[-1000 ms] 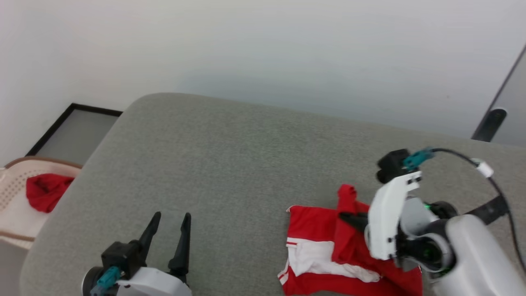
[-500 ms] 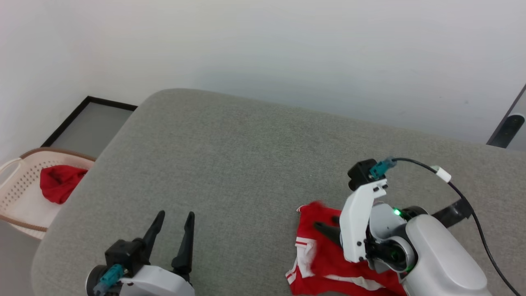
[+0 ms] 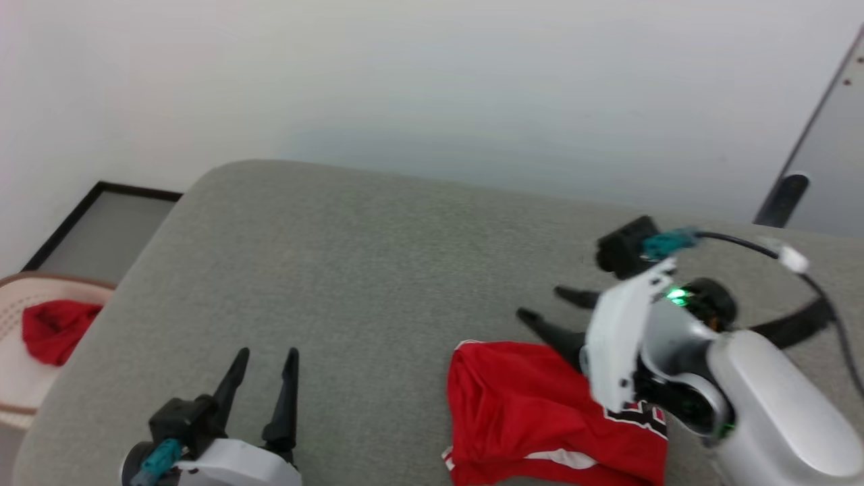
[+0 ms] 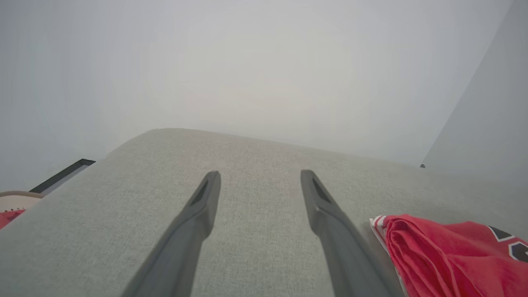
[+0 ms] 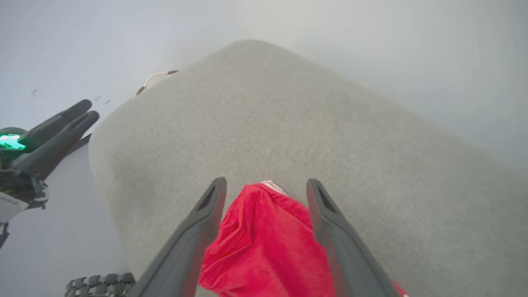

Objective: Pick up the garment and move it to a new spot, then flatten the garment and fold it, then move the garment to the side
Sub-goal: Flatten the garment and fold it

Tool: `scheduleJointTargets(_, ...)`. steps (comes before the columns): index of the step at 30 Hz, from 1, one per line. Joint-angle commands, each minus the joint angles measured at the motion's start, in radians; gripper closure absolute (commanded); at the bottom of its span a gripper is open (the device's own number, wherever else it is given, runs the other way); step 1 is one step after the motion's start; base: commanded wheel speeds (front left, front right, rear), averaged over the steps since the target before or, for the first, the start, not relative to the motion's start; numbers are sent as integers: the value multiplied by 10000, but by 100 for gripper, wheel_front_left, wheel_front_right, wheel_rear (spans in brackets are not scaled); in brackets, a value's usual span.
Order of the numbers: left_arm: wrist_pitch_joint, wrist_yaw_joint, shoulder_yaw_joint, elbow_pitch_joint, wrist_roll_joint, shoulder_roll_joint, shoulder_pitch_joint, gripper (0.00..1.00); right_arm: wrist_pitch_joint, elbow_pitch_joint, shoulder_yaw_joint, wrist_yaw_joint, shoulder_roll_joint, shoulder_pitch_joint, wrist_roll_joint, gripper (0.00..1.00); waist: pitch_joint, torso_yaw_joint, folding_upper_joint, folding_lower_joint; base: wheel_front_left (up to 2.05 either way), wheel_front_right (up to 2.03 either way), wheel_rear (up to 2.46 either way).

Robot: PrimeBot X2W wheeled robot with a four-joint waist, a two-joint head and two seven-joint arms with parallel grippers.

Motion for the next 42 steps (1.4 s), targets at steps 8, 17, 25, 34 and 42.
scheduleJointTargets(8, 2, -28, 232, -186, 171, 64, 242, 0, -3757, -1141, -59, -9, -1725, 1107, -1019, 0, 19, -994, 0, 0, 0, 0, 0)
scheduleJointTargets(17, 2, -28, 427, -284, 262, 264, 473, 0, -7635, -382, -2043, -9, -2292, 3198, -2400, 0, -21, -1777, 0, 0, 0, 0, 0)
scheduleJointTargets(25, 2, -28, 659, -385, 223, 398, 628, 0, -8659, 108, -3467, -9, -2093, 4731, -2858, 0, -11, -2152, 0, 0, 0, 0, 0)
scheduleJointTargets(34, 2, -28, 819, -429, 359, 417, 720, 0, -8898, -32, -4055, -9, -1886, 5315, -3038, 0, -65, -2289, 0, 0, 0, 0, 0)
scheduleJointTargets(42, 2, -28, 819, -433, 375, 376, 715, 0, -8928, -145, -4113, -9, -1845, 5308, -3145, 0, -98, -2217, 0, 0, 0, 0, 0)
